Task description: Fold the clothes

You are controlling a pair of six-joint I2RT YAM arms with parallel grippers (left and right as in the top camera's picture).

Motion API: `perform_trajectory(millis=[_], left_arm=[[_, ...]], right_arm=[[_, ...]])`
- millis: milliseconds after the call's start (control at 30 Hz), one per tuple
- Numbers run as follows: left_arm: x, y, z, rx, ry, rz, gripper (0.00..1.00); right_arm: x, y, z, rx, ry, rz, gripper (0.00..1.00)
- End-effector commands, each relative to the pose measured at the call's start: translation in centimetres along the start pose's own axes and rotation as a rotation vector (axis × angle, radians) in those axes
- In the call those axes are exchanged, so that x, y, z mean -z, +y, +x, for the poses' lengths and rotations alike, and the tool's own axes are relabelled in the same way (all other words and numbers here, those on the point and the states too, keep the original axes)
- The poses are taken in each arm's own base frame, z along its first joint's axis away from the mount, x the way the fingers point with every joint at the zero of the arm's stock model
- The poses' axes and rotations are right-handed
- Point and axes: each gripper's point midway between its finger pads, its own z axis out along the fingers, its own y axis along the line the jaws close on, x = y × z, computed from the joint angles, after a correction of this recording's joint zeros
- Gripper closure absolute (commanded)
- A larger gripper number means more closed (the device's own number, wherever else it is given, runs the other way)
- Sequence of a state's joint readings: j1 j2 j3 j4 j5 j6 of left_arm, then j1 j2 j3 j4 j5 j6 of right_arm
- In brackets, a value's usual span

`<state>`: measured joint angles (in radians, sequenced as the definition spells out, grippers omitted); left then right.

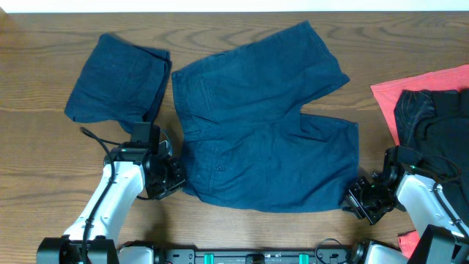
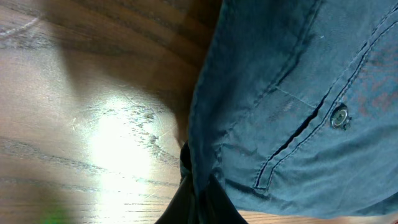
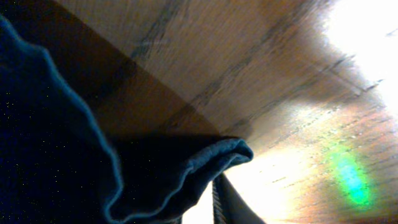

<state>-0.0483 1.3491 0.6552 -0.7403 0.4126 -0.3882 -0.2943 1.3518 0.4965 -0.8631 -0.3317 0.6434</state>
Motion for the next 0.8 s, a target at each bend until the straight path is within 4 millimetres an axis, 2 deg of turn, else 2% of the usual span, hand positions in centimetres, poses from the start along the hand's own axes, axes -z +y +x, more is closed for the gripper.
perform_trajectory(millis=[0, 67, 167, 400, 433, 500, 567, 767], left_arm=[[0.4, -0.1, -0.4, -0.014, -0.013, 0.0, 0.94], [0.4, -0.1, -0.4, -0.017, -0.013, 0.0, 0.94], [0.4, -0.1, -0.4, -0.017, -0.012, 0.0, 0.94], [0.4, -0.1, -0.3, -0.015, -0.009, -0.001, 0.94], [0.4, -0.1, -0.3, -0.015, -0.009, -0.002, 0.94], [0.4, -0.1, -0.2, -0.015, -0.008, -0.002, 0.94], [0.4, -0.1, -0.2, -0.015, -0.008, -0.002, 0.94], [0.4, -0.1, -0.2, -0.015, -0.008, -0.002, 0.94]], right_arm=[[-1.0, -1.9, -0.4, 0.021, -0.031, 0.088, 0.88], [-0.6, -1.5, -0.7, 0.055, -0.038, 0.082, 0.9], [0.4, -0.7, -1.3, 0.088, -0.062, 0.066, 0.98], [2.6, 1.3, -2.7, 0.12, -0.143, 0.011, 0.99], [2.6, 1.4, -2.8, 0.121, -0.149, 0.01, 0.96], [2.6, 1.3, -2.8, 0.12, -0.149, 0.016, 0.72], [2.4, 1.1, -2.8, 0.118, -0.145, 0.022, 0.57], [1.0, -0.2, -1.9, 0.104, -0.105, 0.049, 0.48]])
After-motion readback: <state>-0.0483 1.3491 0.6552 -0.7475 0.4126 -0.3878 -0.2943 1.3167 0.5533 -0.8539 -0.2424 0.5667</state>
